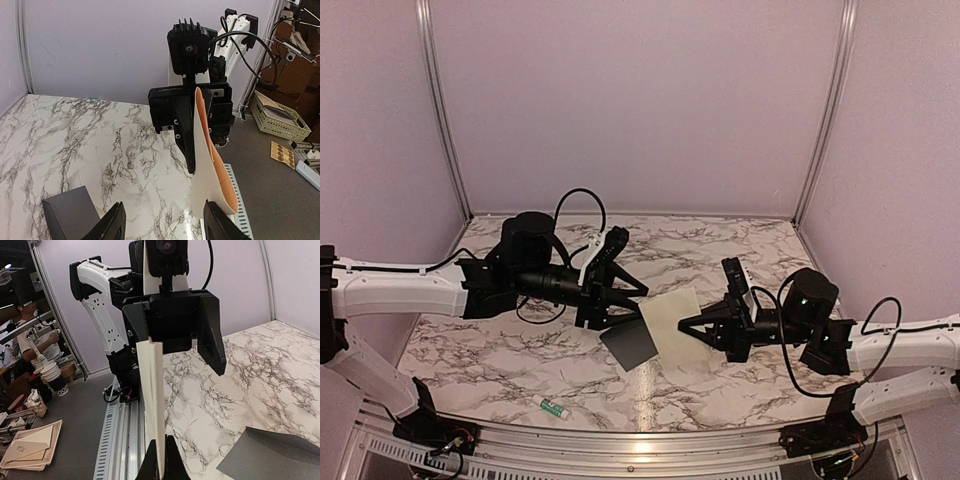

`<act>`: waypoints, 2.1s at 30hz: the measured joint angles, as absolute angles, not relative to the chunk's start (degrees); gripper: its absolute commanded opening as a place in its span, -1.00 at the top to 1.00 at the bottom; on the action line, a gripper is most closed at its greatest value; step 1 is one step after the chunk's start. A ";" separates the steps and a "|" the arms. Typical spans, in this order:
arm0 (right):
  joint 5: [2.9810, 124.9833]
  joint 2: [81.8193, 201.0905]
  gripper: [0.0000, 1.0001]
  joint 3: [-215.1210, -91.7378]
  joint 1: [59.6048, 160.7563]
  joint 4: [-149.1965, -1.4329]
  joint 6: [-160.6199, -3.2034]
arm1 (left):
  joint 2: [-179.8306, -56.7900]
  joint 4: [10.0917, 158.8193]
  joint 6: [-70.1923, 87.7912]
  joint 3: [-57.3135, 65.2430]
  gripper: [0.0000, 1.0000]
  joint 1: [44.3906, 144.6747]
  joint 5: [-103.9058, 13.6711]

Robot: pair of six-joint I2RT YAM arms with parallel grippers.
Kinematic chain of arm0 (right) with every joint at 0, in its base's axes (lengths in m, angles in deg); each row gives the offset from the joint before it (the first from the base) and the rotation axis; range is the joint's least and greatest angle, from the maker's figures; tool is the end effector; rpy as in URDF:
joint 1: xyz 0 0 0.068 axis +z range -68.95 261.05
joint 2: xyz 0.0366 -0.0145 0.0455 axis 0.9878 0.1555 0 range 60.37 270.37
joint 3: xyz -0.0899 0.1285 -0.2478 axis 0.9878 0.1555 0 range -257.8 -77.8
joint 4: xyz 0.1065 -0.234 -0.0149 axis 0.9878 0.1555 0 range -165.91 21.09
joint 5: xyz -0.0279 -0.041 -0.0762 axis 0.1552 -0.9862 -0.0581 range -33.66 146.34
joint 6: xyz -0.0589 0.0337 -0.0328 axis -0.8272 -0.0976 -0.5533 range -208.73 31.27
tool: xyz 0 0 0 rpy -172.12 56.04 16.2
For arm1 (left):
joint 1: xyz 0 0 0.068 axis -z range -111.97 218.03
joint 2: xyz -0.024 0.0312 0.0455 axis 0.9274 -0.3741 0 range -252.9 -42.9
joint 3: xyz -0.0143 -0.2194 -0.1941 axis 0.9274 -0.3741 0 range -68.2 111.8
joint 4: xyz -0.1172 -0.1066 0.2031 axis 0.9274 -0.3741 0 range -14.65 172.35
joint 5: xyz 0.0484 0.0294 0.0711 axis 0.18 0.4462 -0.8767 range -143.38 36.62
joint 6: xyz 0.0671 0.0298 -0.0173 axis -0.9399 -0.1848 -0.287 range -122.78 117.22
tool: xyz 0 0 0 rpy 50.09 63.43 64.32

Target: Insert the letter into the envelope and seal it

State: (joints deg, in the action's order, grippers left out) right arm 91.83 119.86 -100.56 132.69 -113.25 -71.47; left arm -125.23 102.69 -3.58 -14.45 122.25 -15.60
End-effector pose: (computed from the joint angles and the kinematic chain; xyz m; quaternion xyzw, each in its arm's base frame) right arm 0.1138 0.2031 0.2646 -0.4049 0.5759 0.5597 0.4371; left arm 0.1701 -0.3027 0.3157 0.5183 0.5366 -0.4970 0.4432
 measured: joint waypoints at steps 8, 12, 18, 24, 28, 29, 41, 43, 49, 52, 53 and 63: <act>88.77 115.99 1.00 -100.56 132.78 -110.83 -72.28 | -125.80 102.69 -3.32 -14.38 -0.29 123.12 -14.83; 87.21 112.71 1.00 -100.56 132.80 -110.50 -72.67 | -125.43 102.73 -3.62 -14.38 -0.28 123.12 -14.16; 87.24 113.78 1.00 -100.56 132.87 -110.50 -72.74 | -125.69 102.78 -3.43 -14.03 -0.12 123.36 -12.32; 88.72 117.17 1.00 -100.56 132.95 -110.52 -72.74 | -128.00 103.37 -3.23 -10.58 0.43 124.68 -12.34; 89.51 117.41 1.00 -100.56 133.06 -110.54 -72.89 | -128.77 103.91 -2.75 -9.73 0.94 125.07 -13.85; 89.62 117.41 1.00 -100.56 133.13 -110.54 -72.91 | -129.01 103.98 -2.83 -9.70 1.00 125.16 -14.29; 90.82 117.80 0.14 -100.62 133.35 -109.73 -74.57 | -129.75 103.96 -1.68 -9.66 1.00 125.48 -13.00; 90.84 119.25 0.31 -100.95 133.35 -109.10 -75.01 | -129.75 103.80 -1.72 -9.66 1.00 125.53 -12.41; 91.04 123.05 1.00 -101.89 133.56 -107.79 -75.67 | -129.75 101.79 -2.40 -8.92 1.00 125.57 -11.66; 91.48 123.68 1.00 -102.13 133.67 -107.77 -75.56 | -129.75 101.27 -3.18 -8.90 0.98 125.59 -12.36; 91.59 123.73 1.00 -102.13 133.72 -107.77 -75.51 | -129.75 101.16 -3.25 -8.90 0.82 125.62 -12.65; 90.47 122.13 1.00 -102.11 133.81 -108.25 -74.84 | -129.16 100.50 -3.45 -10.10 -0.76 125.75 -17.43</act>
State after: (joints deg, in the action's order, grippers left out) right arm 90.47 122.13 -102.11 133.81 -108.25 -74.84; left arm -129.16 100.50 -3.45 -10.10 125.75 -17.43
